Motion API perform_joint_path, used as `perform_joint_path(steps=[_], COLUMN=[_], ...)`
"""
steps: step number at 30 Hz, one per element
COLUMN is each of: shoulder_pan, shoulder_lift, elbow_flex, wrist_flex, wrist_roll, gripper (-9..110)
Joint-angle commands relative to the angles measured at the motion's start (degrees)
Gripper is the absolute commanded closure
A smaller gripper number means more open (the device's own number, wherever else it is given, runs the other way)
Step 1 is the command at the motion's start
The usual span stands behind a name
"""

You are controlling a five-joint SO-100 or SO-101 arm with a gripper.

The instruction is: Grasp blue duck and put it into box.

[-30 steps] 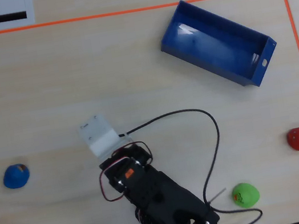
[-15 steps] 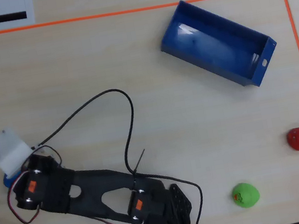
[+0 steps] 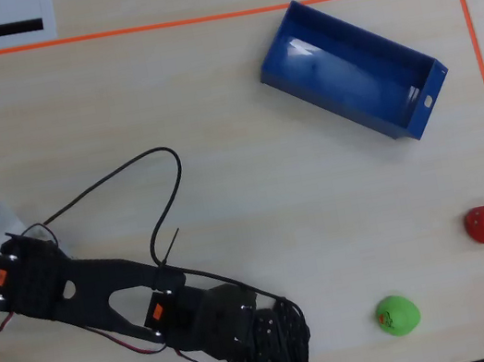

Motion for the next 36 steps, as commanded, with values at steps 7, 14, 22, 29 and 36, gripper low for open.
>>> perform_joint_path(steps=[7, 14, 22, 29, 36], shoulder_pan=[-0.53, 0.26, 0.44, -0.44, -1.41], shoulder_lift=[-9.14, -14.68, -22.5, -26.28, -27.86], elbow_flex=[-15.47, -23.73, -30.32, -30.67, -29.97], wrist_flex=[-0.62, 1.41, 3.96, 3.87, 3.34], wrist_roll=[3.43, 4.92, 6.5, 7.73, 8.88], gripper=[68, 68, 68, 68, 70])
